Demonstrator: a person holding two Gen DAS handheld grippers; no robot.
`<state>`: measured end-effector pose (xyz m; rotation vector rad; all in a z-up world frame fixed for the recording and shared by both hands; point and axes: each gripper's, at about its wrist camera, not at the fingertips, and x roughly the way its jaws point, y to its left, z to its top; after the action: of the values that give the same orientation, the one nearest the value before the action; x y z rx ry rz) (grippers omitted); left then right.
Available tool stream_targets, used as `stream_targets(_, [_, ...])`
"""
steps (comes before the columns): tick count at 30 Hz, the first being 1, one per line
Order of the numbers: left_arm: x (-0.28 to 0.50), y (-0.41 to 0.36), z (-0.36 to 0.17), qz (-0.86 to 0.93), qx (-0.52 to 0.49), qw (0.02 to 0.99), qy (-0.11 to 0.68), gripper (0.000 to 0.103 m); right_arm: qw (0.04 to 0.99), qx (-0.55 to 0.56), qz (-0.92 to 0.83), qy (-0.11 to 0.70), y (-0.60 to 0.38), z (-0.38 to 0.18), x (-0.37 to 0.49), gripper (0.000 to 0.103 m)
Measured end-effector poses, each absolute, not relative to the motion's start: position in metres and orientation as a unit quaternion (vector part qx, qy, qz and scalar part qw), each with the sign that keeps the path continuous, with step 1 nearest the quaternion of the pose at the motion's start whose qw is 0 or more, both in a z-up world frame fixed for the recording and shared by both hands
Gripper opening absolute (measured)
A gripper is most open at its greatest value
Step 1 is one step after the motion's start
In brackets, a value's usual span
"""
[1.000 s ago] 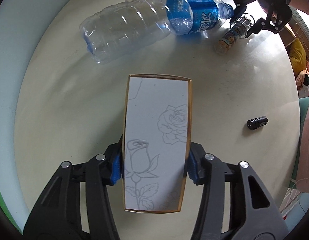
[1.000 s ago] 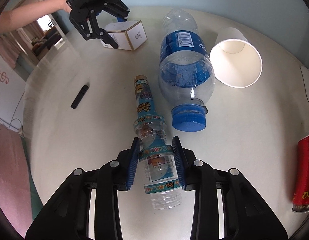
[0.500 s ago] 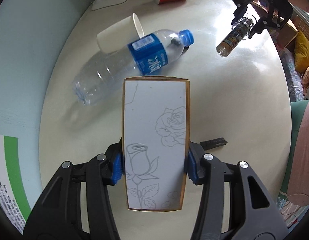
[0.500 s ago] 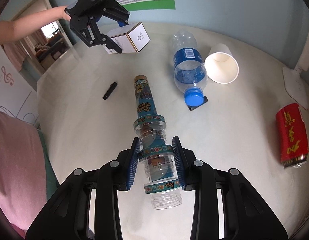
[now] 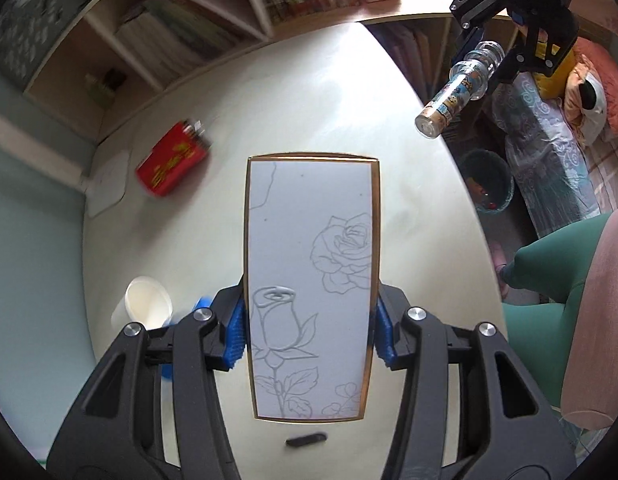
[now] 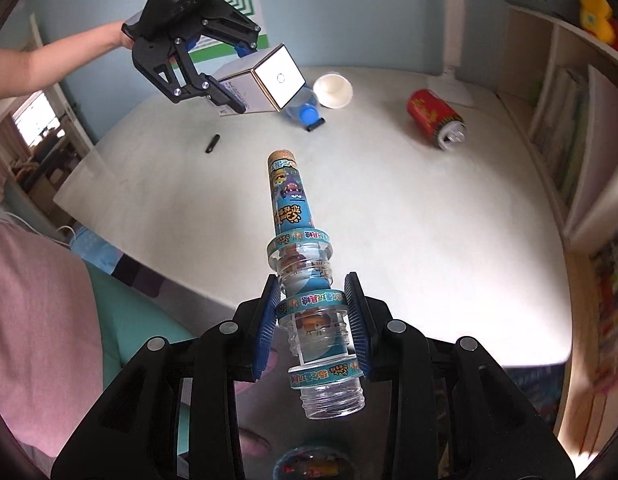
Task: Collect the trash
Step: 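Carry the white box and ringed bottle over the trash bin, then open both tools to drop the box and bottle into the bin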
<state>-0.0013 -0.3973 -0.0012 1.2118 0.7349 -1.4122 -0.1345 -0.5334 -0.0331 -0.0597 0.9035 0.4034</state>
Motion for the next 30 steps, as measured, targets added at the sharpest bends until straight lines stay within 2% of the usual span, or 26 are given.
stream_targets(9, [-0.208, -0.517, -0.026, -0.700, 0.526, 0.416, 0.247, 0.047, 0.882, 0.090, 0.028, 0.462, -0.616, -0.078, -0.366, 0.034])
stream_targets(15, [-0.334, -0.568, -0.087, -0.749, 0.506, 0.349, 0.247, 0.047, 0.853, 0.183, -0.055, 0.485, -0.640, -0.158, -0.479, 0.034])
stream_targets(20, [-0.401, -0.590, -0.177, -0.759, 0.492, 0.315, 0.288, 0.047, 0.819, 0.268, -0.102, 0.497, -0.644, -0.262, -0.528, 0.034])
stream_targets(24, [-0.437, -0.601, -0.279, -0.741, 0.500, 0.299, 0.334, 0.047, 0.788, 0.332, -0.139, 0.499, -0.646, -0.364, -0.539, 0.034])
stream_targets(30, [-0.452, -0.605, -0.444, -0.682, 0.513, 0.305, 0.423, 0.047, 0.727, 0.439, -0.205, 0.487, -0.658, -0.523, -0.528, 0.034])
